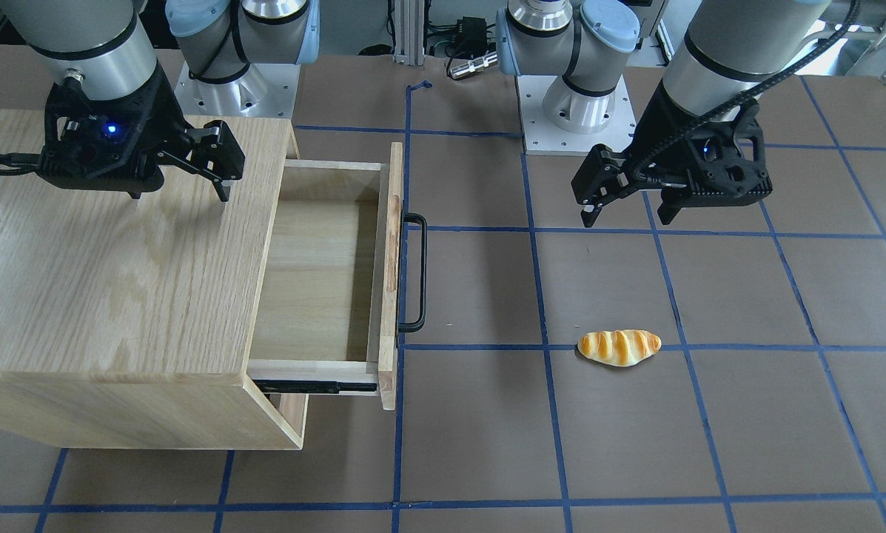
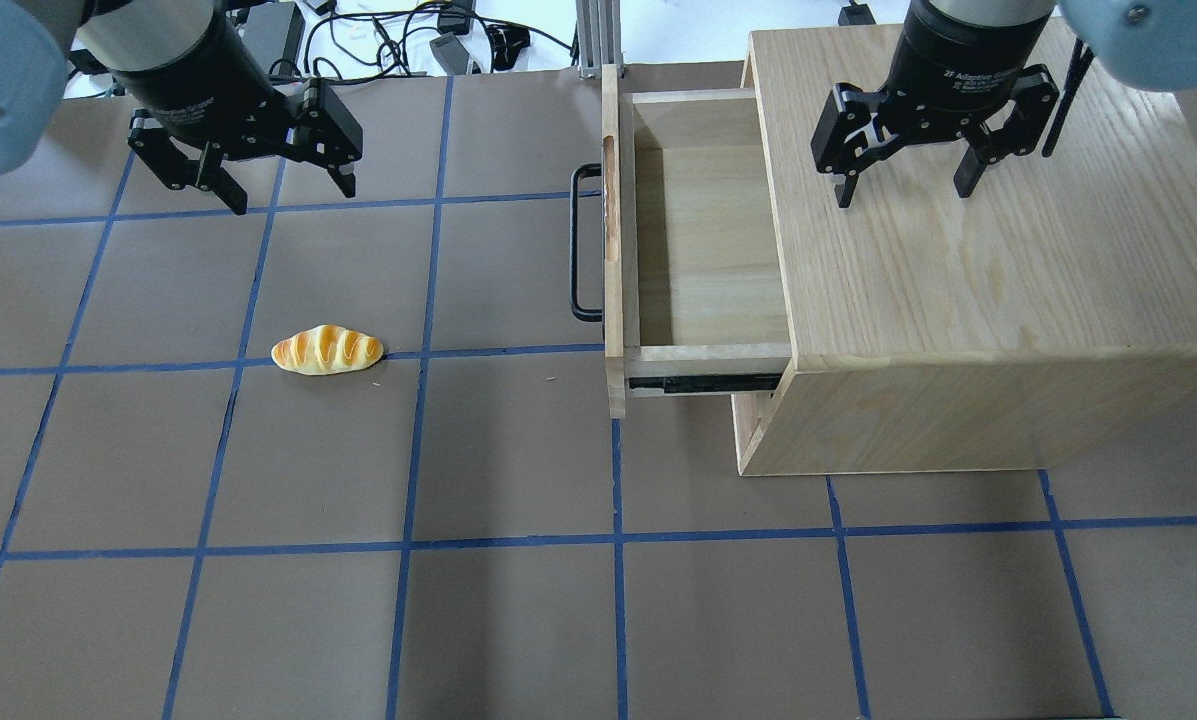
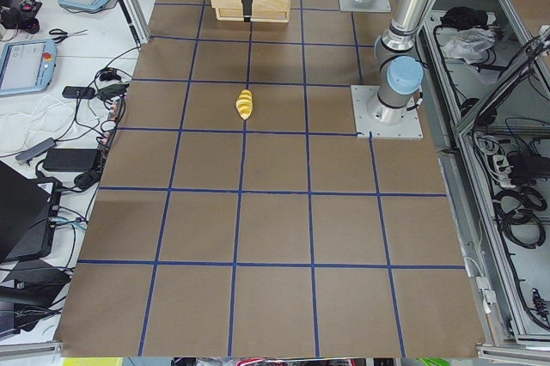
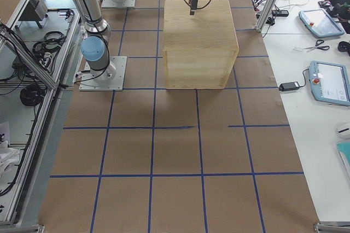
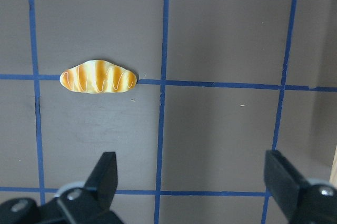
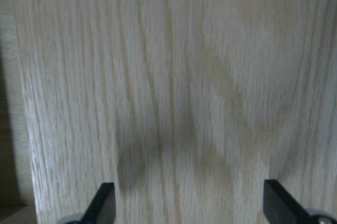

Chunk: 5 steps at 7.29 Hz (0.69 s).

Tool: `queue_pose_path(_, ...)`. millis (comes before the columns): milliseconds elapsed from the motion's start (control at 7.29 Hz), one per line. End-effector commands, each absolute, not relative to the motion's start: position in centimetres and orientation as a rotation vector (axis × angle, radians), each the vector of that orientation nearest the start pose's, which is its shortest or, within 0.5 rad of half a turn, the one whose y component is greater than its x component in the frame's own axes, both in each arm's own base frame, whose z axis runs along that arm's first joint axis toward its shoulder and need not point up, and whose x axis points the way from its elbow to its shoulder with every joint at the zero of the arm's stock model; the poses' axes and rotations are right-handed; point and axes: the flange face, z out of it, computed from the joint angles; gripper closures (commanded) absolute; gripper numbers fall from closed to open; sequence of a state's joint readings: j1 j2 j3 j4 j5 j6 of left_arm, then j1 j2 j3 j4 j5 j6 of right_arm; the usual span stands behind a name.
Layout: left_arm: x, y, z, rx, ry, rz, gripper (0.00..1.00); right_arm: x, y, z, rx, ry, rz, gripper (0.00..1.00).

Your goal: Open upper drawer

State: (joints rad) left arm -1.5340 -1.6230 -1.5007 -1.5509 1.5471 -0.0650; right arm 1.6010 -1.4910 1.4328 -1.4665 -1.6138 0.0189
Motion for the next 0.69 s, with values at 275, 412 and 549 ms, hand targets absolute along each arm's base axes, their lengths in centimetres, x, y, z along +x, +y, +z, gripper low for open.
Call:
queue_pose_path(275,-10.58,-51.12,49.46,-0.172,3.103,-0.031,0.0,14.49,-51.62,50.5,-0.019,3.185,0.072,0.0)
queue_pose_path(412,-10.58,-51.12,49.46,-0.172,3.103,-0.031,0.0,14.49,-51.62,50.5,-0.019,3.185,0.072,0.0)
queue_pose_path(549,-10.56,-51.1,49.45,-0.172,3.102,-0.029,0.0,14.41,-51.64,50.5,-0.016,3.185,0.072,0.0)
